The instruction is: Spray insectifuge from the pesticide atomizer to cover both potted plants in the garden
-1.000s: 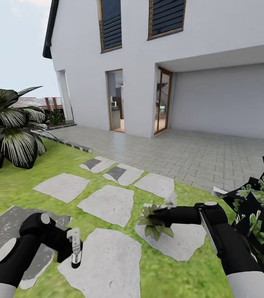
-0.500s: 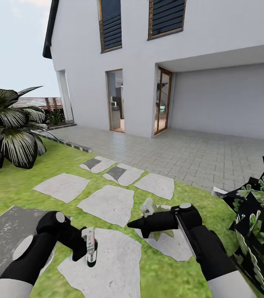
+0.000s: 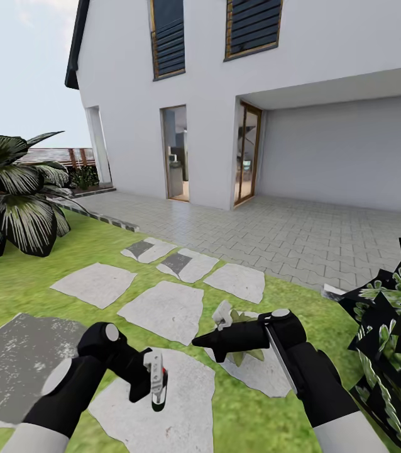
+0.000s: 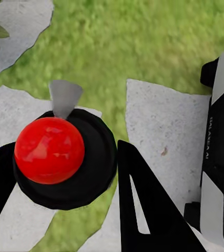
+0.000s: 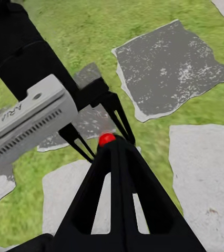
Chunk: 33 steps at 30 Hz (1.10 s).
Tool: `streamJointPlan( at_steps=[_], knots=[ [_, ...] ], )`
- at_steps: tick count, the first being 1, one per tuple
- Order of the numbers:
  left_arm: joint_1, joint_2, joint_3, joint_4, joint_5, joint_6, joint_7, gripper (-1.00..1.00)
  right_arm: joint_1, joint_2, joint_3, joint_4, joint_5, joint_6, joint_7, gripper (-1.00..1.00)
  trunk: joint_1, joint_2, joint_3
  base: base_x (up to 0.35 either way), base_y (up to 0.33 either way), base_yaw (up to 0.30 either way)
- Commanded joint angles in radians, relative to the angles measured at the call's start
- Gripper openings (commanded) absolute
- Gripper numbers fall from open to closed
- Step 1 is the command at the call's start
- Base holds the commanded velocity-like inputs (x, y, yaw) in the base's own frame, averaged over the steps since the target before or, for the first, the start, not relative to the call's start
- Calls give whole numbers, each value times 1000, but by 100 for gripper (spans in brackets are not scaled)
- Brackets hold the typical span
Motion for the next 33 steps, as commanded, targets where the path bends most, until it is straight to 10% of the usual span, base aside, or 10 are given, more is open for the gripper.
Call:
streamJointPlan(
  at_steps=[1, 33],
  knots=[
    [-1, -3, -8, -2, -5, 11, -5, -100, -1, 1, -1, -1, 9, 6, 8, -100, 0, -1, -1, 0, 0, 0],
    [-3, -67, -40, -68, -3, 10, -8, -100, -1, -1, 5, -1, 14, 5, 8, -100, 0, -1, -1, 0, 0, 0]
  ],
)
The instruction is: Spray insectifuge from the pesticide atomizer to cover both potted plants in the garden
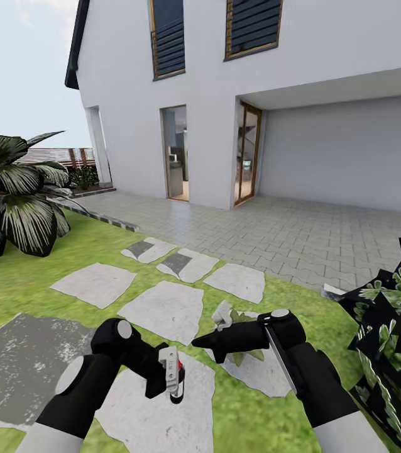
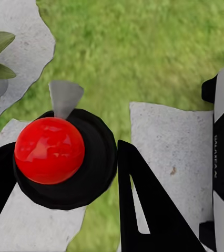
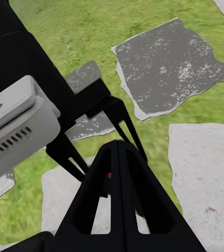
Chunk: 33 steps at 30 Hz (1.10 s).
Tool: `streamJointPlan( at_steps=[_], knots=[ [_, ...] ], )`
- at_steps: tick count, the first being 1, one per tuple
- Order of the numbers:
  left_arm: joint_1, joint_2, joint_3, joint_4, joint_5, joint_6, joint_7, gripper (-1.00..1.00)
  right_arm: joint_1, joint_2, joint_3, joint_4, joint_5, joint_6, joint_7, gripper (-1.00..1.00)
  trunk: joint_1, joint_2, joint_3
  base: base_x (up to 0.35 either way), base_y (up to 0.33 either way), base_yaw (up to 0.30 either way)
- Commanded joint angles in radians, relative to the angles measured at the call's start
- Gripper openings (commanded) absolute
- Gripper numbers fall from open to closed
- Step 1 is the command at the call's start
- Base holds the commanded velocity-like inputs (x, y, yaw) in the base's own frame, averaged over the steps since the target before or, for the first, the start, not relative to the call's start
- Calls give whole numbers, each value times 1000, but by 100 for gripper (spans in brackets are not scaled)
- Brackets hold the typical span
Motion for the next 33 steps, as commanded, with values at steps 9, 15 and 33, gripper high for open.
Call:
streamJointPlan(
  at_steps=[9, 15, 33],
  knots=[
    [-30, -5, -4, -1, -6, 11, -6, -100, -1, -1, 0, -1, 9, 4, 8, -100, 0, -1, -1, 0, 0, 0],
    [-38, -5, -4, -1, -5, 12, -6, -100, -1, -1, 0, -1, 9, 2, 8, -100, 0, -1, -1, 0, 0, 0],
    [-43, -26, -14, -2, -6, 13, -6, -100, -1, -3, 0, -1, 9, -2, 8, -100, 0, -1, -1, 0, 0, 0]
  ],
)
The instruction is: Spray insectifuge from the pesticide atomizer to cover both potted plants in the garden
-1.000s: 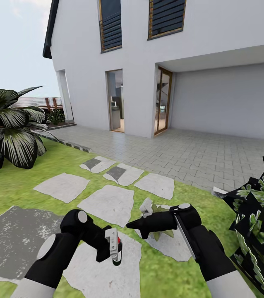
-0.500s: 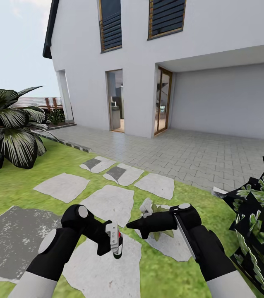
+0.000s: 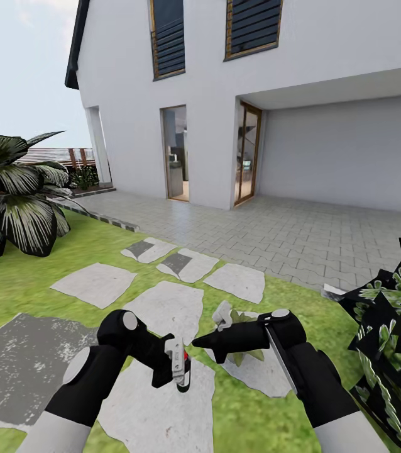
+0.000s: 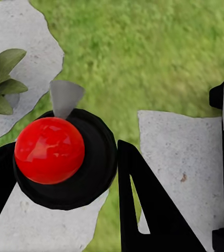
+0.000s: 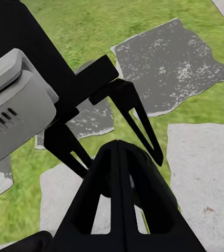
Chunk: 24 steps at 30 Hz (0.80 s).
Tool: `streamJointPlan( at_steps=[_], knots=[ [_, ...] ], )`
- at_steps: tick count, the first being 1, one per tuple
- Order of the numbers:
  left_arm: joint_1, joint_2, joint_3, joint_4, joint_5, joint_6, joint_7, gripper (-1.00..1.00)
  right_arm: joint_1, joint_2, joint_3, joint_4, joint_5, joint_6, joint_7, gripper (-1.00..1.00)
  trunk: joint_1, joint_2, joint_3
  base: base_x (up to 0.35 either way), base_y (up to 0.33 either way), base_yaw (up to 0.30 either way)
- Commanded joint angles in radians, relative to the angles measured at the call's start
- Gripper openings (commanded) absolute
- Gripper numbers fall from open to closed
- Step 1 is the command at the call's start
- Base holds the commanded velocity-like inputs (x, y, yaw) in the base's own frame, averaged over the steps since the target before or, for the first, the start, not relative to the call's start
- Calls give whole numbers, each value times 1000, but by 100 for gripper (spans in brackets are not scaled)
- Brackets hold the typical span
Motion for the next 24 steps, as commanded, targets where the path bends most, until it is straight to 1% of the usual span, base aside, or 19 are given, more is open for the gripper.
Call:
streamJointPlan(
  at_steps=[1, 4, 6, 14, 18, 24],
  knots=[
    [-1, 0, -7, -1, -6, 11, -6, -100, -1, 0, -1, -1, 9, 5, 8, -100, 0, -1, -1, 0, 0, 0],
    [-1, 0, -33, 0, -6, 11, -6, -100, -1, -2, -1, -1, 9, 5, 8, -100, 0, -1, -1, 0, 0, 0],
    [-1, 1, -38, 0, -6, 11, -6, -100, -1, -3, 5, 0, 9, 5, 8, -100, 0, -1, -1, 0, 0, 0],
    [-3, 1, -42, 0, -7, 12, -6, -100, -1, -5, 11, -1, 9, 5, 7, -100, 0, -1, -1, 0, 0, 0],
    [-28, 1, -43, 0, -8, 13, -6, -100, -1, -5, 11, 0, 9, 5, 7, -100, 0, -1, -1, 0, 0, 0],
    [-35, 3, -44, 0, -8, 13, -6, -100, -1, -5, 11, 0, 9, 5, 7, -100, 0, -1, -1, 0, 0, 0]
  ],
)
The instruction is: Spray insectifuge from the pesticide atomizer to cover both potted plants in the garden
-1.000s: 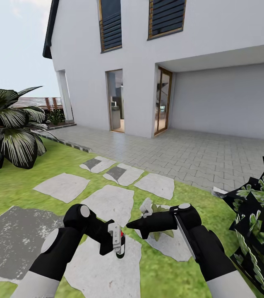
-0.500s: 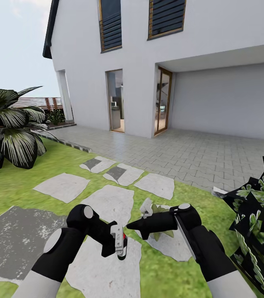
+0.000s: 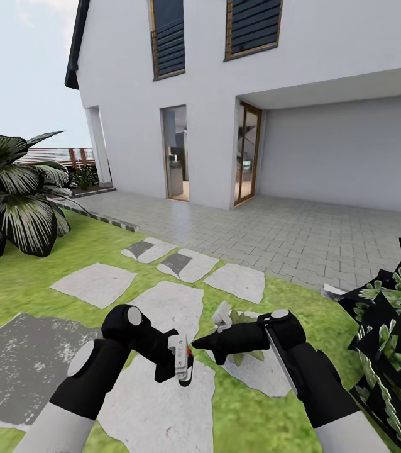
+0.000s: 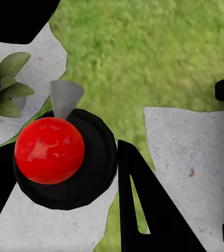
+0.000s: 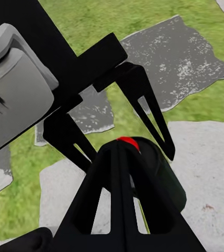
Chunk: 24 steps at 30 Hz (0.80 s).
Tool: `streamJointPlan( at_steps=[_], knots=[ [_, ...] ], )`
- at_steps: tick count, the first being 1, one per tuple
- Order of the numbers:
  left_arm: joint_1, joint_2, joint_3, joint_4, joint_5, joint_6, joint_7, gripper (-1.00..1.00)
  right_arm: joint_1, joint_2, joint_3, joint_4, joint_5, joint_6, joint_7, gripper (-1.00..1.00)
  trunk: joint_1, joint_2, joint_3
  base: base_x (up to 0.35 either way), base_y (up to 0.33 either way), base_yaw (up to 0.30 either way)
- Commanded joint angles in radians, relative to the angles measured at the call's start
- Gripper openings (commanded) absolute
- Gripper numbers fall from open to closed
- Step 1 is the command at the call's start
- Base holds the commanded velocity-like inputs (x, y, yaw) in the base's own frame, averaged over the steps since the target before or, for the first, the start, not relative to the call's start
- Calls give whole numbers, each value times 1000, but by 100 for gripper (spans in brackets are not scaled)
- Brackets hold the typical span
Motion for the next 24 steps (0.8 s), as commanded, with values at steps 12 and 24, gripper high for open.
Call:
streamJointPlan(
  at_steps=[12, 24],
  knots=[
    [-1, -2, -20, -1, -5, 11, -6, -100, -1, -1, -1, -1, 9, 4, 8, -100, 0, -1, -1, 0, 0, 0],
    [-2, -1, -36, -2, -6, 11, -6, -100, -1, -1, 0, -1, 19, 4, 8, -100, 0, -1, -1, 0, 0, 0]
  ],
)
